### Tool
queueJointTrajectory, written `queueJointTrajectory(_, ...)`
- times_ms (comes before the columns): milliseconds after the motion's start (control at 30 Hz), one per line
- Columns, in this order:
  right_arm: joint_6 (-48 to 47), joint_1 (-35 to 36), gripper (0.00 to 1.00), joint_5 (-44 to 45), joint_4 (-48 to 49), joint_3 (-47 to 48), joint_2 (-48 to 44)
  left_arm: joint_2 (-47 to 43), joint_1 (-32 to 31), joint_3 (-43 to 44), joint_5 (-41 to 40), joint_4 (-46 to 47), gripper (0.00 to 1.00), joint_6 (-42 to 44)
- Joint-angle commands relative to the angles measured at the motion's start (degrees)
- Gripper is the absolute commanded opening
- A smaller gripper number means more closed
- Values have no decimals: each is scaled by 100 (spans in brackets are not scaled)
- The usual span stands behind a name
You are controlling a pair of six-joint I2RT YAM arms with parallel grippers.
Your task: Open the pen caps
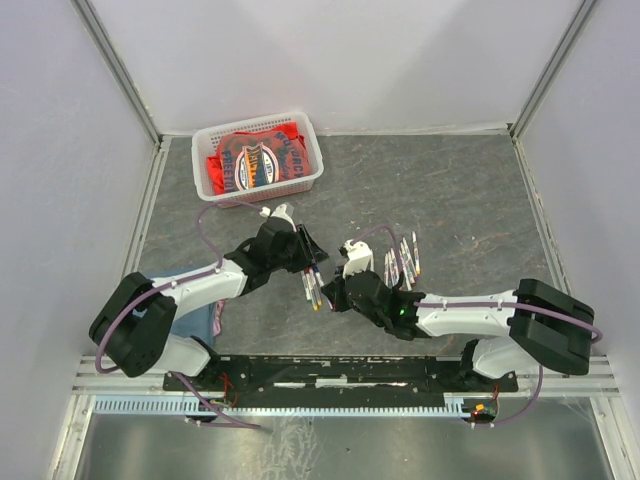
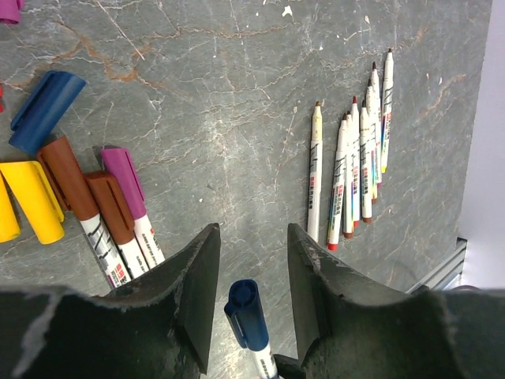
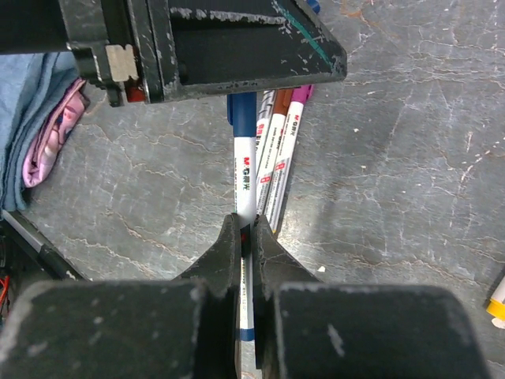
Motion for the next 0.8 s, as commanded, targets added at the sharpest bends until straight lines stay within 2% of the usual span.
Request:
queueJointTrajectory(0,52,-1,1,-67,321,-27,-214,-207,-30,-113,133,361,44,-254)
queueJointTrajectory(200,146,-76,1,-145,382,-99,-309,-461,-21,-283,47,416,32,-312)
queueJointTrajectory(467,255,-211,1,-345,509,-173,-277,-473,-21,-339,170,548,23,-380)
queueJointTrajectory(633,330,-333,1,-440,629,-286,-324,-482,-22,-375,236,633,3,-372)
queueJointTrajectory(767,368,-422,1,-540,734,-395,-401,-482,-21,-419,310,755,3,-355)
